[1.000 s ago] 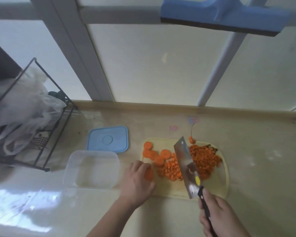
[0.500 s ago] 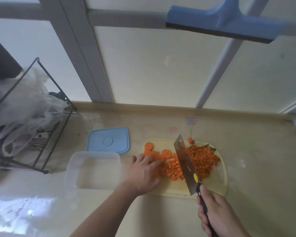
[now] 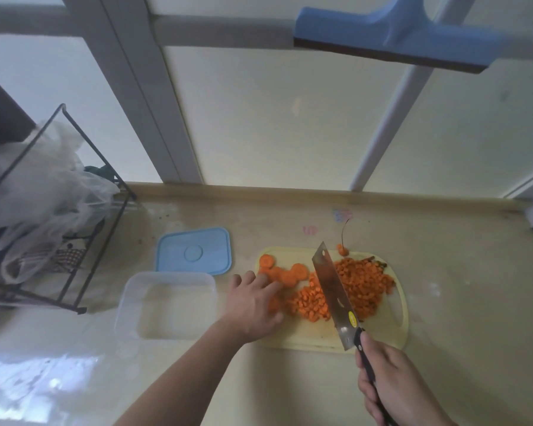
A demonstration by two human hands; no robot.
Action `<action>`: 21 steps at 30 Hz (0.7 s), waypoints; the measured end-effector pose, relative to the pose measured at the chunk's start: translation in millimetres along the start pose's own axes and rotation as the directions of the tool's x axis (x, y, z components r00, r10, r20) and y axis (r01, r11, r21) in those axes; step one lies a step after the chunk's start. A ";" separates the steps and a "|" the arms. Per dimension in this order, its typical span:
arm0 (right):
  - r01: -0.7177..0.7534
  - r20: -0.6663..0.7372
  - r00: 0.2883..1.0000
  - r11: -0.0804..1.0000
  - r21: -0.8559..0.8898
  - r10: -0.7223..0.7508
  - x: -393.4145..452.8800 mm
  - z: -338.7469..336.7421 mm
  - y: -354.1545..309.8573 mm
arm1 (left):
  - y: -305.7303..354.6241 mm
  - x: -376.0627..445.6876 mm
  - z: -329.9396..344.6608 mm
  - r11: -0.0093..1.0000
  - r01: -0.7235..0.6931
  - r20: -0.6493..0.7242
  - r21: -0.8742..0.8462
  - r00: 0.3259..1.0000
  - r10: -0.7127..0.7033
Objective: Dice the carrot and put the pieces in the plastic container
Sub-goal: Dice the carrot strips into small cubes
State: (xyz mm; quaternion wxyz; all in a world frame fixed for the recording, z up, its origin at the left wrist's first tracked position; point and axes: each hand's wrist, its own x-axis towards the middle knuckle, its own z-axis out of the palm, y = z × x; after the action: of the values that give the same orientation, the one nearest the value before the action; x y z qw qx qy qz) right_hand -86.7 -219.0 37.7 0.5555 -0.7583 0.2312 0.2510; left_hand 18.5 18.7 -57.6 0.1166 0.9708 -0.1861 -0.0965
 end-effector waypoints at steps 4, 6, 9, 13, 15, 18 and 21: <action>0.014 0.021 1.000 1.000 -0.018 -0.014 2.9 -3.1 -0.1 | 5.2 3.2 -6.4 1.000 0.001 0.029 0.014 1.000 -0.002; 0.023 0.047 0.999 0.999 -0.032 -0.022 5.2 -4.9 2.4 | 7.0 -1.8 -5.4 0.995 0.055 -0.013 -0.083 0.998 -0.057; 0.052 0.095 0.994 0.996 -0.075 -0.045 7.3 -8.0 8.9 | 14.9 -23.7 5.7 0.943 0.179 -0.112 -0.280 0.970 -0.217; 0.092 0.253 0.966 0.980 -0.179 -0.044 12.4 -15.4 21.0 | 26.3 -60.8 34.3 0.909 0.258 -0.211 -0.328 0.918 -0.336; 0.131 0.325 0.945 0.960 -0.247 -0.045 19.7 -18.9 25.7 | 31.5 -71.0 41.9 0.919 0.253 -0.247 -0.303 0.910 -0.333; 0.181 0.361 0.932 0.908 -0.377 -0.036 34.3 -22.0 26.8 | 40.2 -73.5 47.1 0.920 0.268 -0.289 -0.285 0.892 -0.349; 0.130 0.341 0.940 0.903 -0.409 0.019 49.7 -30.8 23.3 | 50.9 -70.7 50.0 0.907 0.308 -0.307 -0.288 0.867 -0.392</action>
State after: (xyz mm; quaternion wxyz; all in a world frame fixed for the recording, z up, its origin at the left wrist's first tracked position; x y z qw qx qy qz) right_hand -59.4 -258.5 -3.0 0.4151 -0.8130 0.0506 0.4051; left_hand -74.8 -9.7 -81.8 0.2404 0.9693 0.0310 0.0415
